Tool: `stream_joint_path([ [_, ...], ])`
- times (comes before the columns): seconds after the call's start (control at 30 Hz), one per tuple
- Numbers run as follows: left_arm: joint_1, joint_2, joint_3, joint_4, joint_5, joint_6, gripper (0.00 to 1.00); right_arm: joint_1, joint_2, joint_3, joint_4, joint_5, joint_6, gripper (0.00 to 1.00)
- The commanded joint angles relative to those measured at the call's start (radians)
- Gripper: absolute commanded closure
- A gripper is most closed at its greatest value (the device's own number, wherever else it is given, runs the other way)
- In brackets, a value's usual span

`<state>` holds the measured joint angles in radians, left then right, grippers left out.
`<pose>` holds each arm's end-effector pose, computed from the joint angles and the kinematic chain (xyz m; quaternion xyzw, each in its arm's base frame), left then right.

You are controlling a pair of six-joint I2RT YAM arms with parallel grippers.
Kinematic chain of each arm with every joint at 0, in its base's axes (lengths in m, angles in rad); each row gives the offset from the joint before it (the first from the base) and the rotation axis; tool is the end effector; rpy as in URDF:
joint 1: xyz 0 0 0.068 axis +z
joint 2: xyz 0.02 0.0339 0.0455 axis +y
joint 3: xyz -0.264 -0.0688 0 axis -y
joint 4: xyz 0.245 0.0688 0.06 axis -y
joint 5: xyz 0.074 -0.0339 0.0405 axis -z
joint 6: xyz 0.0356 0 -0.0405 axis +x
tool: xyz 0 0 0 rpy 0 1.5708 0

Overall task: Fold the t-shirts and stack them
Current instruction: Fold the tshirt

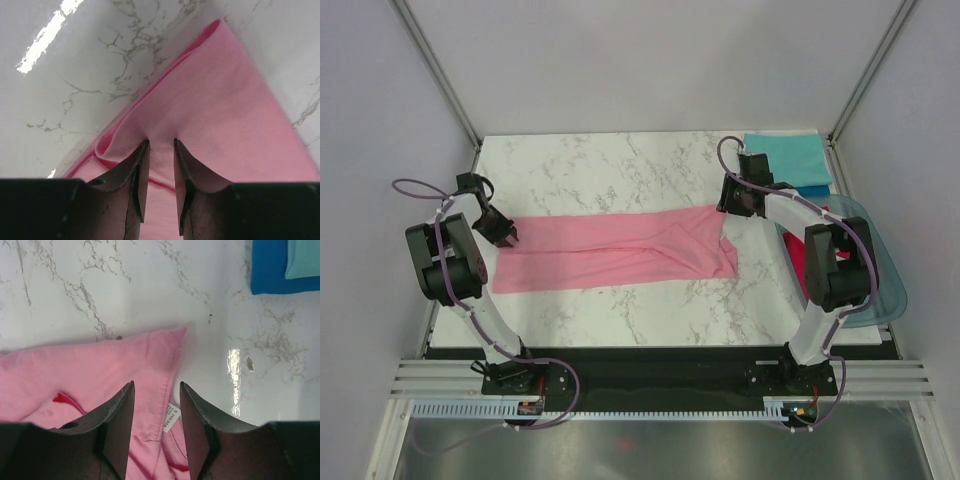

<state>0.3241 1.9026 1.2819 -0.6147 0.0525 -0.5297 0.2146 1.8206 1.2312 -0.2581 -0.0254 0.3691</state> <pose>0.3573 0.1180 0.1660 -0.4041 0.8990 -0.0429 0.1633 0.3856 0.0850 0.2008 0.0677 0.9328 0.1132 0.3354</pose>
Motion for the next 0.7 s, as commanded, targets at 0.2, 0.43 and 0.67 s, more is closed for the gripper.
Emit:
stream_joint_path([
  [0.2,0.001,0.029,-0.007,0.001,-0.049,0.007,0.67,-0.050,0.068,0.043,0.063,-0.148,-0.024,0.53],
  [0.43,0.001,0.052,0.020,0.001,-0.075,0.017,0.67,-0.086,0.126,0.068,0.115,-0.209,-0.018,0.63],
  [0.67,0.001,0.084,0.039,0.001,-0.109,0.019,0.67,-0.106,0.181,0.174,0.122,-0.229,-0.044,0.99],
])
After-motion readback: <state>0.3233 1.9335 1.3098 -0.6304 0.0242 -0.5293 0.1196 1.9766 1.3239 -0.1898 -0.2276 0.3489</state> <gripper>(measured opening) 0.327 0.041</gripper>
